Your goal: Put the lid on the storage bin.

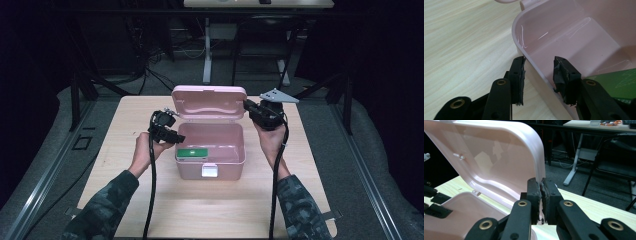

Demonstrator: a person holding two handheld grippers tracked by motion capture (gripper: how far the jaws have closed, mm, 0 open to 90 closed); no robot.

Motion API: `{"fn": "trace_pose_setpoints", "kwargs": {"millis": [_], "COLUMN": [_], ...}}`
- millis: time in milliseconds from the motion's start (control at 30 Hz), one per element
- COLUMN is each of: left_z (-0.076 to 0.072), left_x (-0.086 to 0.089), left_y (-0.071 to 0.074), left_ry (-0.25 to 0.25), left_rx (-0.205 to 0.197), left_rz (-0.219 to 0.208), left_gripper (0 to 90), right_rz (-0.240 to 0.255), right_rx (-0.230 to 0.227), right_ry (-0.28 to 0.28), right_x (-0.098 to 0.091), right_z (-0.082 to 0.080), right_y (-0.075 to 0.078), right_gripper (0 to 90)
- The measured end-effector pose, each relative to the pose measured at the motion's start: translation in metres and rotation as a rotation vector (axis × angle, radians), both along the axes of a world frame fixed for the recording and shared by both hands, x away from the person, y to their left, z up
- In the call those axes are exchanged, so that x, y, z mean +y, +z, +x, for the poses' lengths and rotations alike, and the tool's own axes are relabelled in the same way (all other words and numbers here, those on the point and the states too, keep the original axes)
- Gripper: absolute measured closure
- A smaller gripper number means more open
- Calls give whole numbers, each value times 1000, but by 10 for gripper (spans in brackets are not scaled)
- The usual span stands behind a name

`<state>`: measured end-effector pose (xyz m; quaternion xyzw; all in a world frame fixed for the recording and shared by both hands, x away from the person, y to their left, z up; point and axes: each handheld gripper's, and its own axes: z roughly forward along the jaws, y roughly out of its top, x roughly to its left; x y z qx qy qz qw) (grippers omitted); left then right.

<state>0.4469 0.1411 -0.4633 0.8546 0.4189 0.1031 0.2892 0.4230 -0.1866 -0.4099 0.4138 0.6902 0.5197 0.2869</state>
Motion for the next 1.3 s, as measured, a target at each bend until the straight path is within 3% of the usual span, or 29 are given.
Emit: {"fn": "trace_pose_setpoints", "kwargs": {"millis": [567, 767, 1033, 1300], "left_z": [-6, -13, -20, -30], "left_x": [6, 11, 28, 42], "left_y": [5, 9, 14, 17], "left_ry": [-20, -29, 1, 16], "left_rx": [-15, -26, -62, -93], "left_rz": [-42, -58, -121, -147], "left_gripper": [533, 451, 278, 171], "right_rz": [32, 46, 45, 40], "right_rx": [22, 27, 23, 27], "right_ry": [23, 30, 31, 39], "right_x": [-4, -5, -5, -6], "right_z": [-16, -20, -26, -33], "right_y": [-5, -4, -5, -8], "right_gripper": [836, 833, 830, 823]}}
